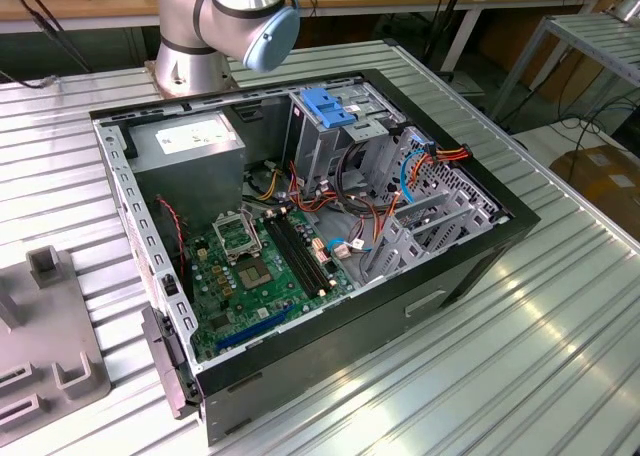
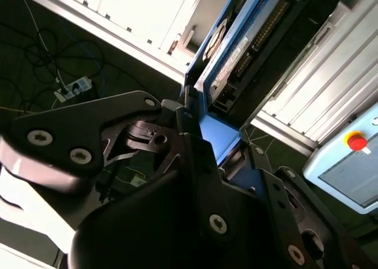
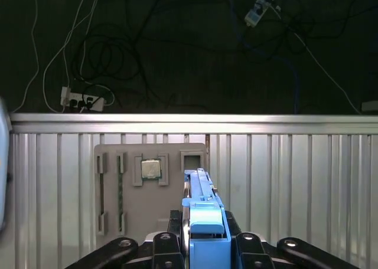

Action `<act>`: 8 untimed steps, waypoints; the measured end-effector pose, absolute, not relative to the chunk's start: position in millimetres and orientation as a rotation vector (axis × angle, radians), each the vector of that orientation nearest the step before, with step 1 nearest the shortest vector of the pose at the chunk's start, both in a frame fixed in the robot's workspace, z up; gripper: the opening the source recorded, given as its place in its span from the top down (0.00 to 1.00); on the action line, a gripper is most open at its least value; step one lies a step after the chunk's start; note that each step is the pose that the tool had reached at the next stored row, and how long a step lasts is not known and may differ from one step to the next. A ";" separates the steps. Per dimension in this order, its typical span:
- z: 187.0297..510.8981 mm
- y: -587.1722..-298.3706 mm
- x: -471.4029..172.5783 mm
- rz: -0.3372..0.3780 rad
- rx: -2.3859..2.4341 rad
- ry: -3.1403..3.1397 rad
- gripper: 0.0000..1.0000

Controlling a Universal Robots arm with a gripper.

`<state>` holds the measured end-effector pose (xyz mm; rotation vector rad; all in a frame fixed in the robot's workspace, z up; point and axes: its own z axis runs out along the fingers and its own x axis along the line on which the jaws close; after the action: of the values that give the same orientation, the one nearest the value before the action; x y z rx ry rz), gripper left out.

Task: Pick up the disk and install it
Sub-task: 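Pick up the disk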

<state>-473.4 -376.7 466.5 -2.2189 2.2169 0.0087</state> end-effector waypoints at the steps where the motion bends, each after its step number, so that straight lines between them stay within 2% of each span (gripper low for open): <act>1: 470.2 -376.7 -473.3 0.009 -2.219 2.217 0.63; 8: 486.3 -376.7 -473.2 0.011 -2.220 2.218 0.63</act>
<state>-473.2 -376.7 486.3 -2.2200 2.2181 0.0111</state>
